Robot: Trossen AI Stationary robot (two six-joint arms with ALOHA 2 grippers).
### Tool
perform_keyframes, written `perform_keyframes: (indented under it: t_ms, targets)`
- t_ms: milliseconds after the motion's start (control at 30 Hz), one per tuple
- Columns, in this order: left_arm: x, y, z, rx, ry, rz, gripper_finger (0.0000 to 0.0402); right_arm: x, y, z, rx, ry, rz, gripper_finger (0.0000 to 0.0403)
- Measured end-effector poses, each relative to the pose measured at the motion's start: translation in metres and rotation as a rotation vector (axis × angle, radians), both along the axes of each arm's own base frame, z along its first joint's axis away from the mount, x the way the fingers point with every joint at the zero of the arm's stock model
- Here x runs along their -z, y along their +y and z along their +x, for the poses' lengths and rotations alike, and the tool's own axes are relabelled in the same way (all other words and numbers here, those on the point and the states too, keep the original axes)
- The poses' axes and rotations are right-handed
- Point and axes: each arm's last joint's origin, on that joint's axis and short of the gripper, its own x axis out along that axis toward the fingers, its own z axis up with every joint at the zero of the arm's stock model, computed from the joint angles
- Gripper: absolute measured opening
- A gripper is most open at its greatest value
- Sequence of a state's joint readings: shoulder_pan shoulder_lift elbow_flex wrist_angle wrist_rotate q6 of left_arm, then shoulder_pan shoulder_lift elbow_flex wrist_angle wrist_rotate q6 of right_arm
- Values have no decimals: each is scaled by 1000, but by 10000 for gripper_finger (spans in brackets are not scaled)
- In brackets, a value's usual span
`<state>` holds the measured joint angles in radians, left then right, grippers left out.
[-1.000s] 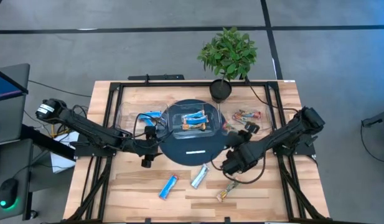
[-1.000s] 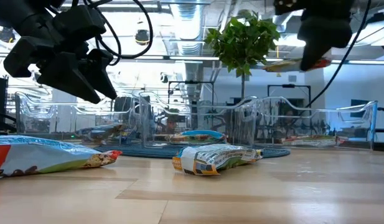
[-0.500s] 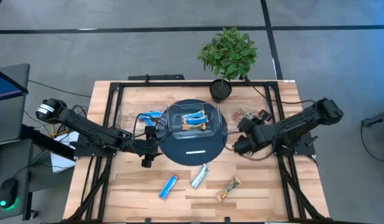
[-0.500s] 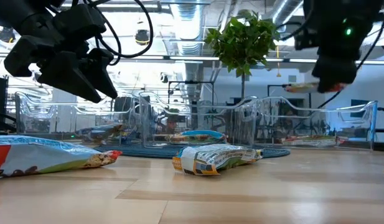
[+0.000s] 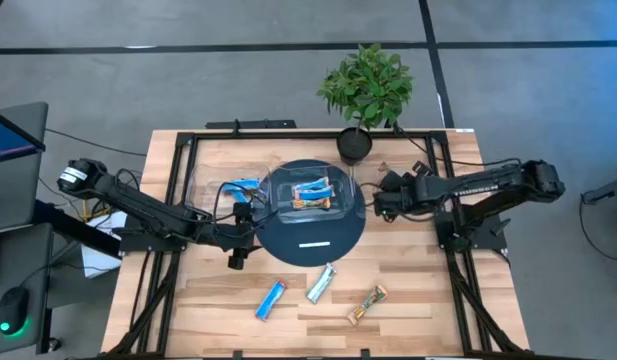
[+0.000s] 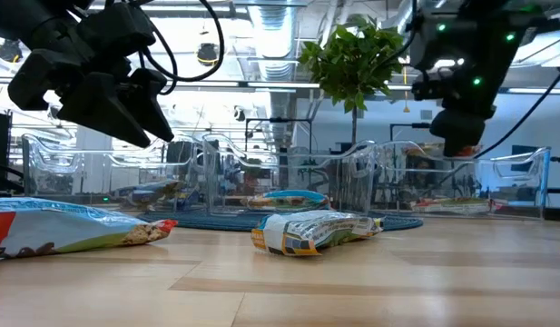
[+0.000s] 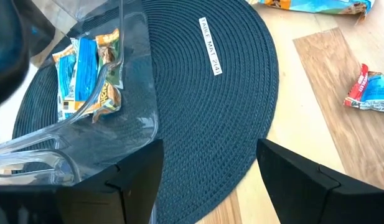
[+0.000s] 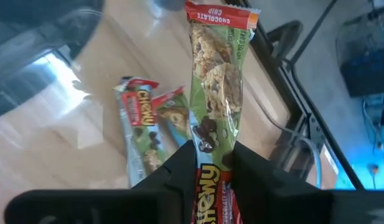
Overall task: Pick and place Granola Bars by type
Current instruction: Put the center red snack bar into the right transparent bin, then move the orange snack bar to the center of the table
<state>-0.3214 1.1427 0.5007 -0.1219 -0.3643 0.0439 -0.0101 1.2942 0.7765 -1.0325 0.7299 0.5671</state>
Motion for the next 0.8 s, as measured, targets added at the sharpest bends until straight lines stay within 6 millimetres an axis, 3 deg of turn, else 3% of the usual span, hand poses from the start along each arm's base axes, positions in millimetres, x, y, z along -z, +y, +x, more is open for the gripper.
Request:
perform_keyframes:
  t_ms: [233, 433, 600, 800]
  targets:
    - [0, 0, 0, 1, 0, 0, 253, 1, -12, -2, 64, -1, 25, 174]
    - [-2, -1, 2, 28, -24, -19, 253, 0, -4, 0, -12, 13, 9, 270]
    - [-4, -10, 14, 212, -99, -78, 253, -9, 23, 5, -157, -99, -28, 295]
    - [10, -17, 24, 336, -77, -99, 253, -18, 73, 18, -378, -366, 56, 295]
